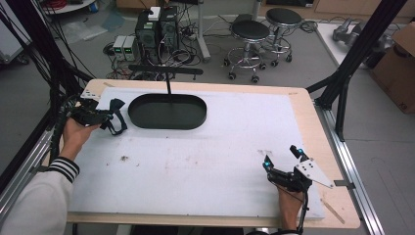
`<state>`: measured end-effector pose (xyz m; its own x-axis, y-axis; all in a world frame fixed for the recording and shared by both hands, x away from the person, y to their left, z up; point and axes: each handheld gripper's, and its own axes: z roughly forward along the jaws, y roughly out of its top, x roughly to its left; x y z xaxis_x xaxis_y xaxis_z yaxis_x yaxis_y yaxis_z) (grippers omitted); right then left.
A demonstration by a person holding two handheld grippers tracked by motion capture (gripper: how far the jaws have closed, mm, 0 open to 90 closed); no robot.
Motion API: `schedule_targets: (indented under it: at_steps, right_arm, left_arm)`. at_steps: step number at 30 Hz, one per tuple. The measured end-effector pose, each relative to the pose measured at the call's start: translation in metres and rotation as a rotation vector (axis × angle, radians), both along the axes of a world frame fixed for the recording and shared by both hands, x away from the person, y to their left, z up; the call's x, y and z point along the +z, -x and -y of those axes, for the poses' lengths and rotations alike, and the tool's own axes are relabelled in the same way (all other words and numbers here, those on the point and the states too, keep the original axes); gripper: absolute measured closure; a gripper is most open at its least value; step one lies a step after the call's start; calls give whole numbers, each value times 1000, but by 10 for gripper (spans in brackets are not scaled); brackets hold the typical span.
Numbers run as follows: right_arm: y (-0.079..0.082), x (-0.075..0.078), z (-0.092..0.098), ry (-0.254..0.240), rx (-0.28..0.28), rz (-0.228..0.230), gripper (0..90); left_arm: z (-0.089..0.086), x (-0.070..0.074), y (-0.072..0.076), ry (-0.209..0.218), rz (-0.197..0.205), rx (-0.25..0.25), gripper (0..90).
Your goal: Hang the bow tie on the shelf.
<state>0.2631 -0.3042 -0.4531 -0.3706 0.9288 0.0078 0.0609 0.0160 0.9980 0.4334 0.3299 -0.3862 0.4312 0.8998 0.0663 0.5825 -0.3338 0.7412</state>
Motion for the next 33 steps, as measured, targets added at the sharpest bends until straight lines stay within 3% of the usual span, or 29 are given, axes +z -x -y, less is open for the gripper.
schedule_targets:
  at_steps: [13, 18, 27, 33]
  right_arm:
    - [0, 0, 0, -4, 0, -4, 12]
    - [0, 0, 0, -3, 2, -8, 12]
    - [0, 0, 0, -4, 1, -7, 12]
    - [0, 0, 1, -8, 3, -7, 12]
  left_arm:
    - [3, 21, 13, 132, 185, -34, 755]
    - [4, 30, 18, 195, 230, -34, 755]
    - [20, 58, 22, 207, 297, -68, 757]
    - [26, 67, 21, 224, 341, -68, 758]
